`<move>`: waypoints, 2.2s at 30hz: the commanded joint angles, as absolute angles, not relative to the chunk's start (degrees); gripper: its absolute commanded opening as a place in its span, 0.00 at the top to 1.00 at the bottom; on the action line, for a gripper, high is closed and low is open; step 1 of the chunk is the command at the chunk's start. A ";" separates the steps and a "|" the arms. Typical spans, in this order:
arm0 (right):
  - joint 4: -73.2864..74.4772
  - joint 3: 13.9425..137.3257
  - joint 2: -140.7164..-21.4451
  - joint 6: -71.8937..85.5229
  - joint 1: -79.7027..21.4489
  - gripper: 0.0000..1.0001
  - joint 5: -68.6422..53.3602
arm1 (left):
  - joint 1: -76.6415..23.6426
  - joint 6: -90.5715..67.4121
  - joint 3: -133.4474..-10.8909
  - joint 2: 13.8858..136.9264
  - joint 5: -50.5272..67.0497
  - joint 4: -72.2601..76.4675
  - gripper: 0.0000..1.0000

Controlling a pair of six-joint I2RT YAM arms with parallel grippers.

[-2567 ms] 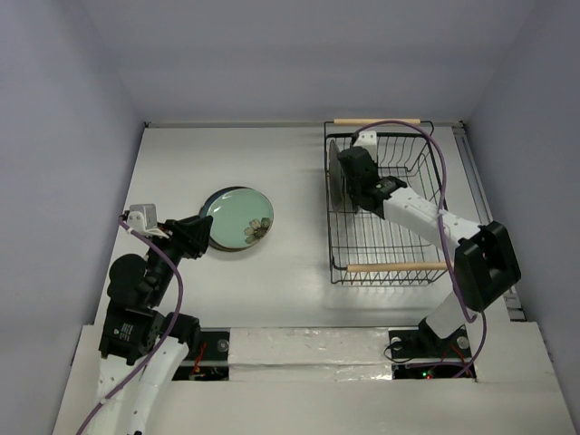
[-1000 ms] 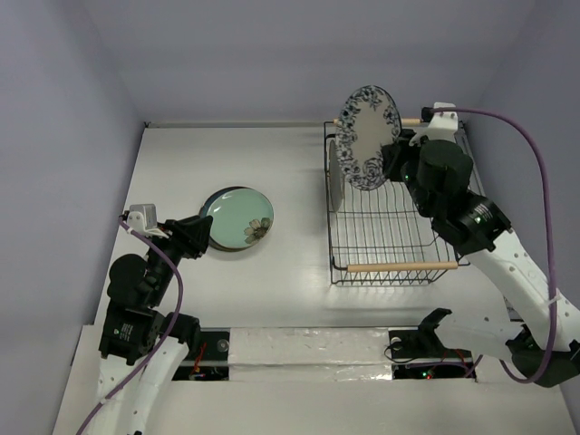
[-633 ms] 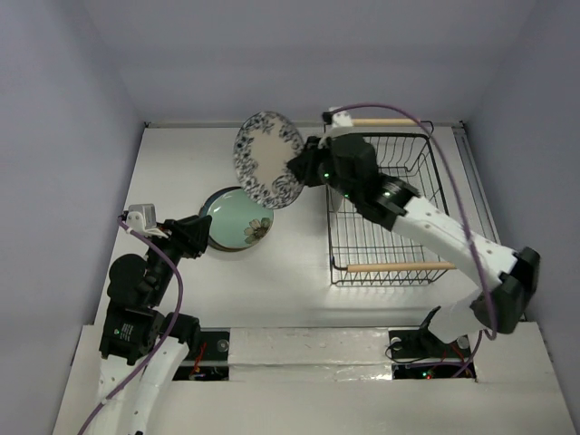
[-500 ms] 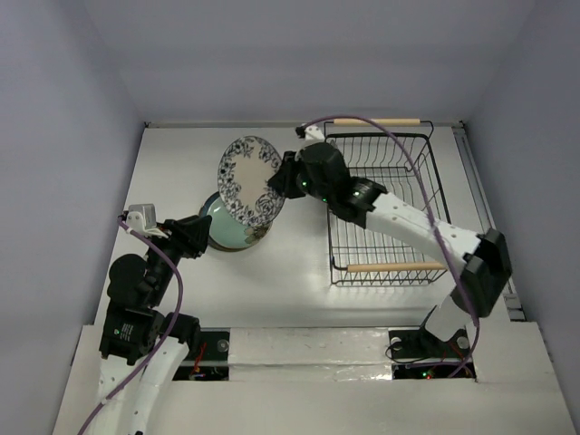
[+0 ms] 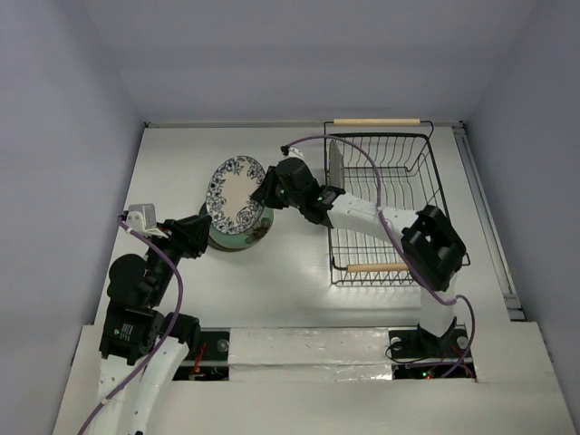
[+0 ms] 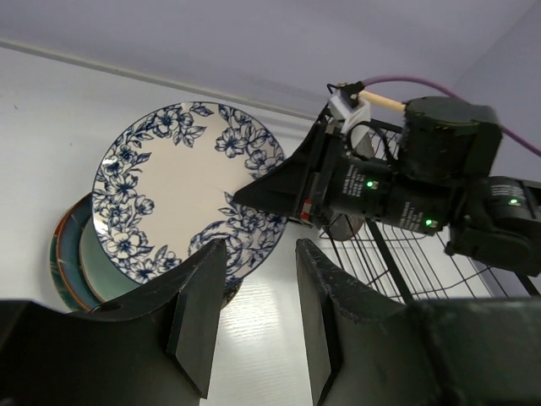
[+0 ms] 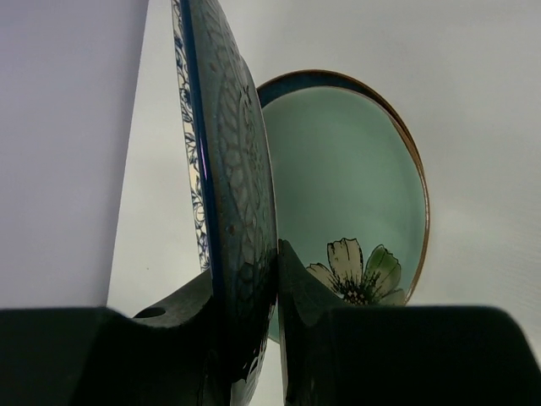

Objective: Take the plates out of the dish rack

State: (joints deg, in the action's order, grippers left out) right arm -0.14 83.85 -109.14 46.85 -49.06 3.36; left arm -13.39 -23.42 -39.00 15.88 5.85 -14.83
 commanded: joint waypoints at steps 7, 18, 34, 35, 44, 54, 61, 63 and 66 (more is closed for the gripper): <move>-21.09 84.47 -112.41 58.97 -49.48 0.97 -1.57 | -13.18 -23.64 -38.94 15.29 6.24 -12.22 0.65; -24.79 78.22 -113.47 61.61 -49.48 0.79 -1.32 | -13.18 -23.64 -38.94 15.29 6.15 -12.22 0.64; -5.64 83.31 -111.53 46.51 -52.29 0.12 4.56 | -13.18 -23.82 -38.94 15.20 5.98 -12.30 0.64; -2.14 84.89 -111.36 45.45 -52.82 0.10 5.44 | -13.18 -23.82 -38.94 15.12 5.89 -12.30 0.64; 14.83 90.43 -109.25 34.64 -55.72 0.02 12.74 | -13.18 -23.82 -38.94 15.03 5.98 -12.30 0.64; 25.13 90.00 -103.89 27.78 -56.25 0.04 17.23 | -13.18 -23.82 -38.94 15.12 5.89 -12.22 0.64; 27.06 89.82 -93.35 24.88 -56.25 0.98 28.88 | -13.18 -23.82 -38.94 15.38 5.98 -12.22 0.64; 28.56 90.52 -90.20 23.74 -54.15 1.00 33.55 | -13.18 -23.82 -38.94 15.47 6.15 -12.22 0.64; 32.07 92.45 -88.86 21.71 -50.02 1.00 36.64 | -13.18 -23.64 -38.94 15.56 6.07 -12.22 0.64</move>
State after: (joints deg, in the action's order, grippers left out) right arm 28.86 88.82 -91.48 24.80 -53.91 27.94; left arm -13.41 -23.44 -39.00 15.53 5.80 -14.83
